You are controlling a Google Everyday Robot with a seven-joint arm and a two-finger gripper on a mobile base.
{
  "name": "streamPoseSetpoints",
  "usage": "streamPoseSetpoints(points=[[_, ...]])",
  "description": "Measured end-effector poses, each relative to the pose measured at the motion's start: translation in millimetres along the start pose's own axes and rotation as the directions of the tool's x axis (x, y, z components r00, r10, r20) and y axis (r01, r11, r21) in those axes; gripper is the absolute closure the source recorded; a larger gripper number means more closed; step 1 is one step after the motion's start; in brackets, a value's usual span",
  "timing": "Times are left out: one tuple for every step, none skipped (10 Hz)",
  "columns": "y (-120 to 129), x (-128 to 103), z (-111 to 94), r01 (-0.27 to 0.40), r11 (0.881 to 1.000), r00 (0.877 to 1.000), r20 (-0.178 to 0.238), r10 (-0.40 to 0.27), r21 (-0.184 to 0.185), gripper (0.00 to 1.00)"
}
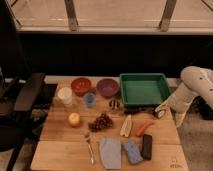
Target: Wipe red bowl with eraser
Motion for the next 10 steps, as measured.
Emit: streamPoseSetpoints(points=[[1, -4, 0, 0.021, 1.000, 1.000, -0.012, -0.022, -0.015, 0.29], [-1, -14, 2, 0.077, 0.997, 0.997, -0.027, -0.077, -0.031, 0.29], [1, -26, 6, 0.138, 0.990, 0.989, -0.042, -0.140, -0.040, 0.29], [6, -38, 10, 0.200, 0.978, 0.978, -0.058, -0.203, -0.053, 0.29], [9, -55, 19, 0.294, 0.954, 0.952, -0.073, -0.298, -0.063, 0.29], [17, -69, 26, 0.355, 0.932, 0.929, -0.078, -0.361, -0.075, 0.29], [30, -97, 42, 0.469, 0.879, 0.875, -0.088, -0.476, -0.086, 0.29], [33, -111, 54, 0.526, 0.846, 0.842, -0.093, -0.532, -0.087, 0.29], [35, -124, 68, 0.569, 0.817, 0.812, -0.095, -0.576, -0.092, 0.29], [38, -136, 86, 0.609, 0.787, 0.781, -0.098, -0.616, -0.098, 0.29]])
